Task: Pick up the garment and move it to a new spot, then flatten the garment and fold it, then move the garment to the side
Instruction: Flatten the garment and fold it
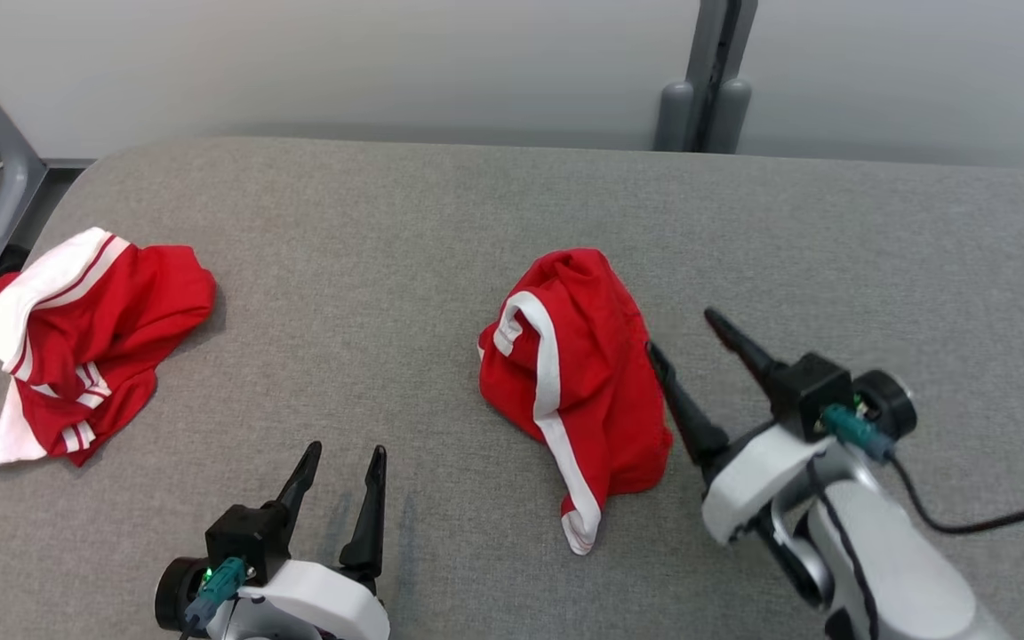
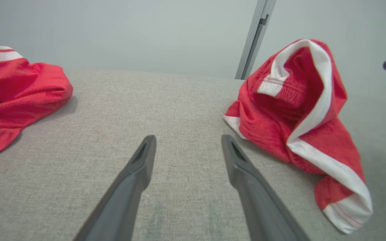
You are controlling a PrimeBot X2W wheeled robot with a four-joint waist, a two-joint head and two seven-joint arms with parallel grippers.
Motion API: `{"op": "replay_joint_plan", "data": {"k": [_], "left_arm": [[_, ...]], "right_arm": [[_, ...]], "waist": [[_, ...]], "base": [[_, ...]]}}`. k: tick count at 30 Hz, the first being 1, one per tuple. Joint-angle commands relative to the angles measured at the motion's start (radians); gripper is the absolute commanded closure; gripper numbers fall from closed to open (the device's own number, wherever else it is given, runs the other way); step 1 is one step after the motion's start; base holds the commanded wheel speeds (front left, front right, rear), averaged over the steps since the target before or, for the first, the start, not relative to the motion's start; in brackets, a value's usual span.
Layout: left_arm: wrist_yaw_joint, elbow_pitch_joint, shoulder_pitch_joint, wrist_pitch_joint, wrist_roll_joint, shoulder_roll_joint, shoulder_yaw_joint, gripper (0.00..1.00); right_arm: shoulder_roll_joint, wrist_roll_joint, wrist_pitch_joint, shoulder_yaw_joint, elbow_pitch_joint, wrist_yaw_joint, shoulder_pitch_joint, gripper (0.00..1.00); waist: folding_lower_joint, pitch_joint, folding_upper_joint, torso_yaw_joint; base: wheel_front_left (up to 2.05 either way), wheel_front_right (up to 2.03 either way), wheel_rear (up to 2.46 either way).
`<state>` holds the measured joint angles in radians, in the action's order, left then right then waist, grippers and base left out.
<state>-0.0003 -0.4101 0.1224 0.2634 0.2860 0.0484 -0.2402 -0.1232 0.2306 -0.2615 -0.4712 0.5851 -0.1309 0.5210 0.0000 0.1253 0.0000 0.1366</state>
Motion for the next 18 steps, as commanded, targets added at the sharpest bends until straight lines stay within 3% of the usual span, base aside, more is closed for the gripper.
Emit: {"op": "replay_joint_plan", "data": {"k": [1,9,18], "left_arm": [[-0.005,-0.002,-0.012,0.002,-0.008,0.004,0.01,0.0],[-0.01,-0.005,-0.032,0.002,-0.01,0.004,0.017,0.0],[-0.014,-0.007,-0.019,0.002,-0.002,0.004,0.005,0.0]], "right_arm": [[0.004,0.006,-0.005,-0.02,-0.025,0.0,-0.051,0.0],[-0.015,0.084,-0.005,-0.216,-0.055,0.0,-0.193,0.0],[-0.02,0.167,0.003,-0.37,0.064,0.0,-0.155,0.0]], "waist": [[0.0,-0.025,0.0,-0.024],[0.0,-0.038,0.0,-0.043],[0.0,-0.017,0.0,-0.012]], "base": [[0.0,0.0,0.0],[0.0,0.0,0.0],[0.0,0.0,0.0]]}}
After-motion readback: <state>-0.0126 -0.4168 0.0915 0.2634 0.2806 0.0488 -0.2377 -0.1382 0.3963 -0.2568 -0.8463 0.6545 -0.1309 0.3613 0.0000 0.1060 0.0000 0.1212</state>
